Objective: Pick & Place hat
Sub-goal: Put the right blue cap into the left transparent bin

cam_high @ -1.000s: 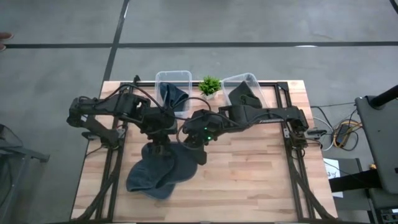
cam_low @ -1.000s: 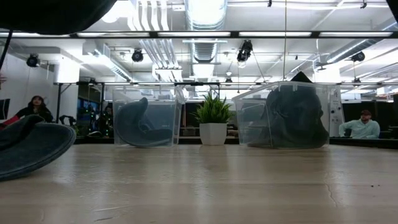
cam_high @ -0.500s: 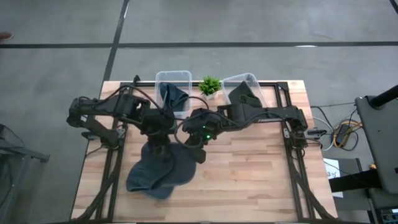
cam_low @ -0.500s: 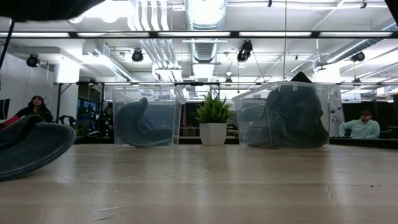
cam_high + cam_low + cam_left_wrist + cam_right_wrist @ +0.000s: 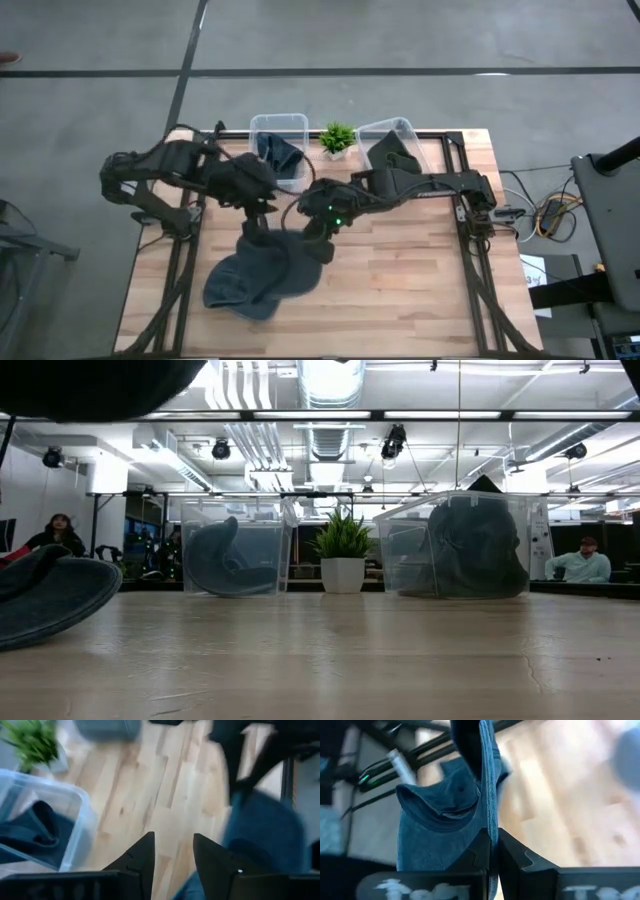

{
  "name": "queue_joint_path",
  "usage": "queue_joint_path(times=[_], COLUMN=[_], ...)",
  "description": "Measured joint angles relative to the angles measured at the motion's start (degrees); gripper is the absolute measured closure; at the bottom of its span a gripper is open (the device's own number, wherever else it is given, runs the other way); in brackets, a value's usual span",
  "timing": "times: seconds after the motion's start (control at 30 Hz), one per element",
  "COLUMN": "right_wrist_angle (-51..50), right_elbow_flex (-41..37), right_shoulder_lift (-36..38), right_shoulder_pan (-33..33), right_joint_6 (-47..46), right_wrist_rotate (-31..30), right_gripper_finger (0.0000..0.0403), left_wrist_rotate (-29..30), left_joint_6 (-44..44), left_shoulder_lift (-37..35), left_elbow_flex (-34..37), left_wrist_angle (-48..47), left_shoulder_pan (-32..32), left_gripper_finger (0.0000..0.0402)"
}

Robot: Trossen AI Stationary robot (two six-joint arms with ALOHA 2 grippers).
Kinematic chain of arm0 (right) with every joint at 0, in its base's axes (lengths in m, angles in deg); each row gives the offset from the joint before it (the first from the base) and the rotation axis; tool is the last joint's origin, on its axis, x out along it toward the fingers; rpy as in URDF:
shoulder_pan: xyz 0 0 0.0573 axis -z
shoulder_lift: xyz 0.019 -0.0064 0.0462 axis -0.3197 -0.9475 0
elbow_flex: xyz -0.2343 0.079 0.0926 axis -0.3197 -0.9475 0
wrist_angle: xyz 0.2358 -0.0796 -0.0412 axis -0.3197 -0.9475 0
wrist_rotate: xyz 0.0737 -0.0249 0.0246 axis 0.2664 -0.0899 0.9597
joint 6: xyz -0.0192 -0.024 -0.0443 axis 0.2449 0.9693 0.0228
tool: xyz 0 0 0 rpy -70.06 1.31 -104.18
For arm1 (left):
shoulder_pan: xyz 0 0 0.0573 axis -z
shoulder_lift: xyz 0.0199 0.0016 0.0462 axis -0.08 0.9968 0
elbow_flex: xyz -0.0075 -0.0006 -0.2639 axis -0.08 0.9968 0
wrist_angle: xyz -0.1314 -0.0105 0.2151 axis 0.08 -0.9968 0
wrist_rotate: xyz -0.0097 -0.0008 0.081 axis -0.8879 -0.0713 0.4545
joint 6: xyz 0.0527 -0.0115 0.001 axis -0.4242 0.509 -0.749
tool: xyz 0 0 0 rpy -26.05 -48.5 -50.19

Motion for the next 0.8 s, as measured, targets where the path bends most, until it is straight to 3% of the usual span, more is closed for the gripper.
queue_joint_path(times=[0.47,0.8], right_wrist_angle=[-1.19,2.16], right_elbow_flex=[0.13,0.13], right_shoulder_lift=[5.94,12.94], right_shoulder_pan=[5.44,6.82], right_joint_6=[0.93,4.05], right_wrist_rotate=[-15.07,-26.51], right_gripper_finger=[0.0394,0.0394], left_wrist_rotate=[13.60,16.20], left_joint_6=[3.70,5.08], left_shoulder_lift=[-7.11,-11.25], left_elbow_flex=[-12.52,-13.80], left_wrist_angle=[0.28,3.60], left_shoulder_pan=[-0.02,-0.02], left_gripper_finger=[0.0273,0.0273])
